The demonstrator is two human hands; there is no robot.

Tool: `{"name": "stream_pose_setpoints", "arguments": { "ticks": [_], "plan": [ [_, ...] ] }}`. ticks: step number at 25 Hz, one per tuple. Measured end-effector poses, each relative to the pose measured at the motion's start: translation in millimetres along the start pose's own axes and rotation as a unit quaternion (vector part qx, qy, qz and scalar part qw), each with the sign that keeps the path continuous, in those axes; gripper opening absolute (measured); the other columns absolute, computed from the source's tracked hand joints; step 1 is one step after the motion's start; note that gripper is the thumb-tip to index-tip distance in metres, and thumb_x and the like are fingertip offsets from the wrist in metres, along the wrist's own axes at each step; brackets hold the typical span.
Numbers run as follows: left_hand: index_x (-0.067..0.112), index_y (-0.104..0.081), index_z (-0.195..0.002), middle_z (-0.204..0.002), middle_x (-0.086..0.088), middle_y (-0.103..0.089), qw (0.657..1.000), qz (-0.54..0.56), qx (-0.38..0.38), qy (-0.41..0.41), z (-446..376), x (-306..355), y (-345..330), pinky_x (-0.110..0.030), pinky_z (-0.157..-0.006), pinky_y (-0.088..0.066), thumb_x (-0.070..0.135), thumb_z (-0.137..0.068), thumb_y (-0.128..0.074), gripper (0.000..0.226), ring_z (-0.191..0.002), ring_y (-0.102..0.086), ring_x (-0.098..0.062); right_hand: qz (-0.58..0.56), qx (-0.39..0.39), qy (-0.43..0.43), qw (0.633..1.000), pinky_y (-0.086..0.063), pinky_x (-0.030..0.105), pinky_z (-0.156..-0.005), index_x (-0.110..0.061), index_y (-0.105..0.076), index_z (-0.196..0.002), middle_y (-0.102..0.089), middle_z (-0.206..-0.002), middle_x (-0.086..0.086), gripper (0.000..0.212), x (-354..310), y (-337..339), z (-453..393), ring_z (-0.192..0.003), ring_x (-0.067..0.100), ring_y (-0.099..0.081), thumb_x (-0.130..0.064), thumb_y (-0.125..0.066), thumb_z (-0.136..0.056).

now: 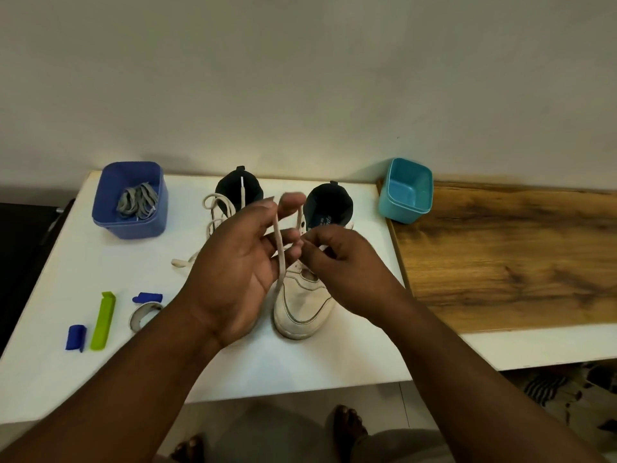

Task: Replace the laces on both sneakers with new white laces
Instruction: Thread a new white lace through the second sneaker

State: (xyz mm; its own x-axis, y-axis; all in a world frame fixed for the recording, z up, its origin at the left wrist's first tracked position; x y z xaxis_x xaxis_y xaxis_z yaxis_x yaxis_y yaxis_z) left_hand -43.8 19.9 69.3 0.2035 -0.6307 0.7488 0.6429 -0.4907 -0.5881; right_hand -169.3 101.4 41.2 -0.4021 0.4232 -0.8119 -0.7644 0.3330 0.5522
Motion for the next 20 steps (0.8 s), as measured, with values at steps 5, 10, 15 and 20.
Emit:
{"name": "stream_pose_setpoints", "arguments": {
  "ticks": [5,10,15,20],
  "plan": [
    [0.022,-0.055,-0.142,-0.135,-0.004,-0.057,0.995,0.097,0.022,-0.023,-15.7,-1.8,15.3,-0.033,-0.086,-0.059,0.007,-0.104,-0.043,0.042,-0.111,-0.067,-0.021,-0.284,-0.211,-0.081,0.932,-0.038,0.028,-0.058,-0.012,-0.068,-0.106,-0.059,-0.083,0.014,0.028,-6.8,-18.2,6.8,-0.061,0.013,-0.047,-0.030,-0.050,-0.093],
    [0.018,-0.064,-0.128,-0.118,-0.008,-0.073,0.979,0.001,0.202,-0.033,-18.2,1.9,36.5,-0.023,-0.074,-0.061,0.002,-0.103,-0.052,0.032,-0.096,-0.076,-0.020,0.037,-0.244,-0.024,0.969,-0.055,0.030,-0.063,-0.019,-0.068,-0.107,-0.073,-0.092,-0.002,0.008,12.5,-7.3,5.3,-0.070,0.011,-0.063,-0.017,-0.065,-0.100],
    [0.013,-0.061,-0.118,-0.112,-0.013,-0.072,0.959,-0.058,0.278,-0.011,-17.4,1.1,57.0,-0.025,-0.071,-0.058,-0.002,-0.102,-0.048,0.026,-0.069,-0.074,-0.013,0.082,0.320,0.050,0.943,-0.054,0.024,-0.068,-0.025,-0.065,-0.099,-0.064,-0.087,-0.013,0.005,26.2,51.9,-2.4,-0.080,0.005,-0.064,-0.019,-0.066,-0.099],
    [0.039,-0.038,-0.151,-0.153,-0.006,-0.036,0.798,-0.555,0.224,-0.073,-9.1,1.8,49.8,-0.040,-0.091,-0.053,0.015,-0.100,-0.055,0.059,-0.117,-0.060,-0.028,-0.035,0.370,0.169,0.913,-0.054,0.021,-0.078,-0.015,-0.070,-0.101,-0.066,-0.097,-0.005,0.012,2.1,43.0,2.5,-0.093,0.009,-0.064,-0.005,-0.069,-0.095]
  ]
}}
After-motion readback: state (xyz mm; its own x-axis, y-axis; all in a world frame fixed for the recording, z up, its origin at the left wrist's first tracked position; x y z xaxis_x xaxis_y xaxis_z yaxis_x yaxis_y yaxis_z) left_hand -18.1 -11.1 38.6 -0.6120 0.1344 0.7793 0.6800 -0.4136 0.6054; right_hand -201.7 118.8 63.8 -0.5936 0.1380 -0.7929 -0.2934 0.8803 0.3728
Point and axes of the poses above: each hand's wrist, its own z-axis away from the middle knuckle, its own y-axis out of the back of the hand, x = y × z, the point moved 4 cm from there along -z, towards the middle knuckle
